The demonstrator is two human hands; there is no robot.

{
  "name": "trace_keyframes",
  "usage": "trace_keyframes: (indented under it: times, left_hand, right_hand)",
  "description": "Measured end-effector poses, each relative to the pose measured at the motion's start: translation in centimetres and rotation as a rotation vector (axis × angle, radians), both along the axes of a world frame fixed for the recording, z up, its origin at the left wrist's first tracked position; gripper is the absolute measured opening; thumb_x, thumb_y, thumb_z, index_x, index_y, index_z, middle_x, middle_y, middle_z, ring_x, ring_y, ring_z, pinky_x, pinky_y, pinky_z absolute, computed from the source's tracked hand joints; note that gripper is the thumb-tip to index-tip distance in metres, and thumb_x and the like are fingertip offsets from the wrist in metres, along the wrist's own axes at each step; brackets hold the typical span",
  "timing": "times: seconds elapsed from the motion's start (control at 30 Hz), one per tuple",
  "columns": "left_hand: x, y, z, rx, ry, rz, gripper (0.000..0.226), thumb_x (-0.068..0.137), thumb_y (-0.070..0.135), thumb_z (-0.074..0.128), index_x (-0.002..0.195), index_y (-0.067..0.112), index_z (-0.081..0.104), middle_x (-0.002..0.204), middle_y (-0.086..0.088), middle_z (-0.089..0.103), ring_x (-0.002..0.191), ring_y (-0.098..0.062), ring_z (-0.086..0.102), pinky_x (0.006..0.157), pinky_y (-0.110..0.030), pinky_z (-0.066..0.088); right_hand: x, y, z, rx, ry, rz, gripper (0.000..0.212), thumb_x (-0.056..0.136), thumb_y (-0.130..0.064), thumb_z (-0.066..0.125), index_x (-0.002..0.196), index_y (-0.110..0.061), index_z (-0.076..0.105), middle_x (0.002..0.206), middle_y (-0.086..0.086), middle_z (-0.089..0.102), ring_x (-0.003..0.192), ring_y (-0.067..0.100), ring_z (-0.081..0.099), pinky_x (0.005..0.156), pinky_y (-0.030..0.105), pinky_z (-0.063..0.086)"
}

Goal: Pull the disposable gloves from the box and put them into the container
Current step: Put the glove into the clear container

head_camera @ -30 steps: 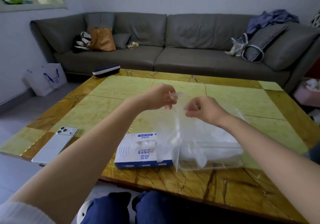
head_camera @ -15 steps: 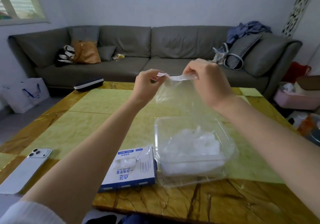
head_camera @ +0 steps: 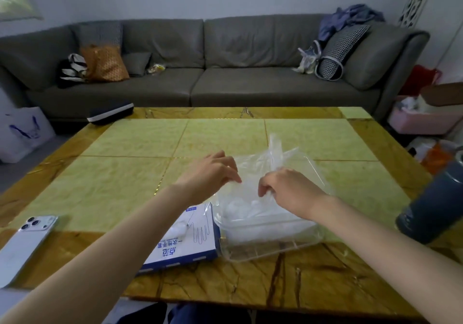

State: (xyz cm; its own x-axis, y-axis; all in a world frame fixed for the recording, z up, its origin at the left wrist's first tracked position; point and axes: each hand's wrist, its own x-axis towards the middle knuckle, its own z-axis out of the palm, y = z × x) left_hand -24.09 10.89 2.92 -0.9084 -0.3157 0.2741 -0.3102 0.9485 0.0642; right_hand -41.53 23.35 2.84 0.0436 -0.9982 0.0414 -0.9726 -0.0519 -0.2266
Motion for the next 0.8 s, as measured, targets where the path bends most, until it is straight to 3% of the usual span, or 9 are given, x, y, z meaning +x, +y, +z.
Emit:
trace_keyframes:
  times: [0.1, 0.2, 0.27, 0.37, 0.47, 0.57, 0.63, 0.7, 0.8]
  left_hand:
    - [-1.3, -0.4, -0.8, -0.032, -0.224, -0.03, 0.025, 0.096, 0.021, 0.051, 0.11, 0.03, 0.07, 0.114, 0.012, 0.063, 0.101, -0.015, 0.046, 0.079, -0.019, 0.025]
    - [-2.4, -0.3, -1.2, -0.135, -0.456, -0.015, 0.035, 0.096, 0.01, 0.047, 0.116, 0.032, 0.065, 0.116, 0.013, 0.062, 0.102, -0.012, 0.043, 0.079, -0.021, 0.023]
    - [-3.0, -0.1, -1.2, -0.188, -0.524, 0.006, 0.041, 0.093, 0.003, 0.046, 0.116, 0.031, 0.064, 0.114, 0.011, 0.063, 0.101, -0.013, 0.043, 0.075, -0.022, 0.02]
    - [-3.7, -0.1, -1.5, -0.249, -0.594, 0.022, 0.04, 0.092, 0.002, 0.045, 0.115, 0.029, 0.065, 0.114, 0.009, 0.064, 0.103, -0.015, 0.044, 0.074, -0.023, 0.017]
    - [-4.1, 0.0, -1.7, -0.249, -0.66, 0.076, 0.036, 0.093, 0.004, 0.047, 0.114, 0.027, 0.065, 0.115, 0.007, 0.063, 0.107, -0.016, 0.044, 0.078, -0.025, 0.019]
    - [-5.1, 0.4, -1.7, -0.268, -0.512, 0.106, 0.035, 0.091, 0.004, 0.045, 0.11, 0.026, 0.065, 0.111, 0.006, 0.062, 0.105, -0.017, 0.049, 0.082, -0.025, 0.027]
    - [-5.8, 0.9, -2.0, -0.218, -0.43, 0.113, 0.035, 0.09, 0.004, 0.043, 0.11, 0.023, 0.065, 0.111, 0.003, 0.061, 0.105, -0.018, 0.051, 0.087, -0.028, 0.035]
    - [-6.3, 1.4, -3.0, -0.128, -0.528, 0.112, 0.035, 0.094, 0.007, 0.04, 0.118, 0.021, 0.062, 0.117, -0.001, 0.056, 0.11, -0.02, 0.05, 0.09, -0.03, 0.038]
    - [-7.0, 1.4, -5.0, 0.078, -0.8, 0.139, 0.034, 0.097, 0.013, 0.045, 0.127, 0.02, 0.057, 0.127, -0.003, 0.051, 0.115, -0.022, 0.049, 0.095, -0.032, 0.04]
  right_hand:
    - [0.0, -0.6, -1.0, 0.19, -0.093, -0.039, 0.035, 0.092, 0.003, 0.043, 0.106, -0.019, 0.067, 0.114, 0.001, 0.066, 0.105, 0.017, 0.059, 0.089, 0.027, 0.046]
    - [-0.2, -1.1, -1.2, 0.375, -0.207, -0.086, 0.034, 0.092, -0.001, 0.049, 0.121, -0.016, 0.059, 0.124, 0.003, 0.06, 0.11, 0.016, 0.056, 0.093, 0.026, 0.045]
    - [-0.5, -1.3, -0.7, 0.562, -0.325, -0.141, 0.046, 0.092, -0.008, 0.055, 0.136, -0.017, 0.044, 0.134, 0.003, 0.05, 0.117, 0.018, 0.051, 0.096, 0.029, 0.045]
    - [-1.1, -0.8, 1.4, 0.738, -0.48, -0.206, 0.054, 0.093, -0.02, 0.057, 0.142, -0.02, 0.034, 0.138, 0.002, 0.043, 0.12, 0.019, 0.048, 0.09, 0.034, 0.053]
    - [-1.9, -0.1, 3.4, 0.665, -0.387, -0.292, 0.047, 0.095, -0.026, 0.054, 0.139, -0.018, 0.039, 0.132, 0.003, 0.049, 0.11, 0.019, 0.057, 0.08, 0.033, 0.057]
    - [-2.4, -0.8, 2.8, 0.264, -0.188, -0.385, 0.026, 0.096, -0.022, 0.048, 0.119, -0.018, 0.059, 0.113, 0.003, 0.063, 0.092, 0.02, 0.066, 0.08, 0.037, 0.056]
    - [-2.1, -1.7, 1.5, 0.052, -0.087, -0.295, 0.022, 0.095, -0.017, 0.049, 0.112, -0.022, 0.063, 0.11, -0.001, 0.066, 0.095, 0.019, 0.064, 0.085, 0.038, 0.052]
    - [-2.0, -2.6, -0.3, 0.139, -0.026, -0.133, 0.027, 0.093, -0.015, 0.054, 0.119, -0.022, 0.059, 0.119, -0.001, 0.061, 0.107, 0.019, 0.058, 0.091, 0.037, 0.047]
    - [-2.4, -3.8, -3.5, 0.509, 0.111, -0.048, 0.057, 0.086, -0.011, 0.065, 0.136, -0.022, 0.039, 0.137, 0.005, 0.039, 0.118, 0.025, 0.049, 0.096, 0.037, 0.043]
